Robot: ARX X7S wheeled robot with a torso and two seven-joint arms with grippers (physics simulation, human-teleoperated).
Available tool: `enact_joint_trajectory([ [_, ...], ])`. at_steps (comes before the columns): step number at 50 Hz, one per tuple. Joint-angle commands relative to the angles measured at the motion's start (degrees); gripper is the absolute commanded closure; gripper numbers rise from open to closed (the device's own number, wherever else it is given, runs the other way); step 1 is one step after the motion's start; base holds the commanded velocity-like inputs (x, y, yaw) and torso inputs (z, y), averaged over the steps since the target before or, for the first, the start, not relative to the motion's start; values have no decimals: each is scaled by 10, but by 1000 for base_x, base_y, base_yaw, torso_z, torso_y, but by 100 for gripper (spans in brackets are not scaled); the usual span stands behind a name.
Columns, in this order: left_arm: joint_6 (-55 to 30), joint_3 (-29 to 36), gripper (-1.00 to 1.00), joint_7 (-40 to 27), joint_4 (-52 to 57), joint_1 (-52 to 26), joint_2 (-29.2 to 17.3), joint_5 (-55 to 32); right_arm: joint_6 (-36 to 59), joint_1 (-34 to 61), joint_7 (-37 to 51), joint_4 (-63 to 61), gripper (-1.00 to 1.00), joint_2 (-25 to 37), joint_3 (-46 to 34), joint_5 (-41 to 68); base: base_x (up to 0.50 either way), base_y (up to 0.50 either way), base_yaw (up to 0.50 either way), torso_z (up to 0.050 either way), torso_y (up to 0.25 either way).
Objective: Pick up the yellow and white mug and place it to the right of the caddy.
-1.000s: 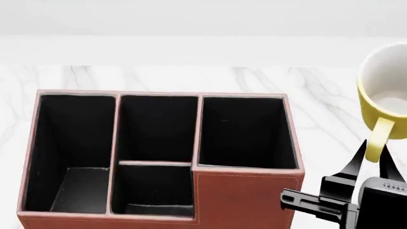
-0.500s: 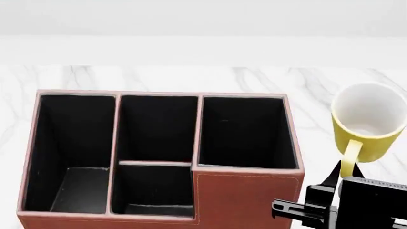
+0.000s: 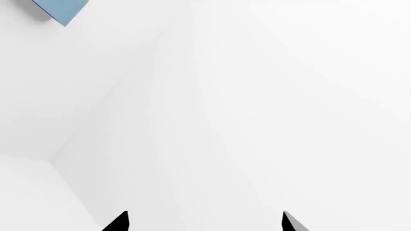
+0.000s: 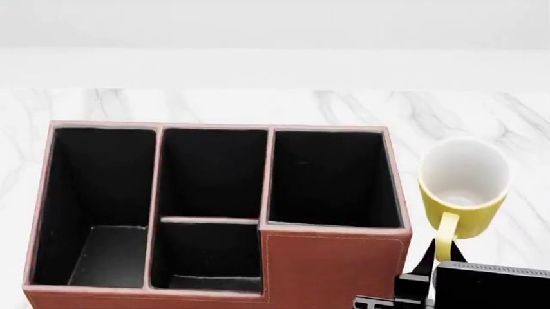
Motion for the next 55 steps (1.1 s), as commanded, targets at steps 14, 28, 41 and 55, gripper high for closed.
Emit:
enact_joint_trajectory([
  [14,-3,-1,-100,5,0,0,2,1,-75,-47,-29,44,100,5,17,2,0,0,0,0,0],
  [28,-3,-3,-100,6,0,0,3,1,-84,-67,-60,101,100,-28,12,4,0,0,0,0,1],
  [41,-3,-4,-100,5,0,0,1,1,-98,-87,-90,161,100,-54,17,33,0,0,0,0,1],
  [55,-1,-1,-100,6,0,0,3,4,-93,-95,-125,214,100,-88,16,51,0,0,0,0,1],
])
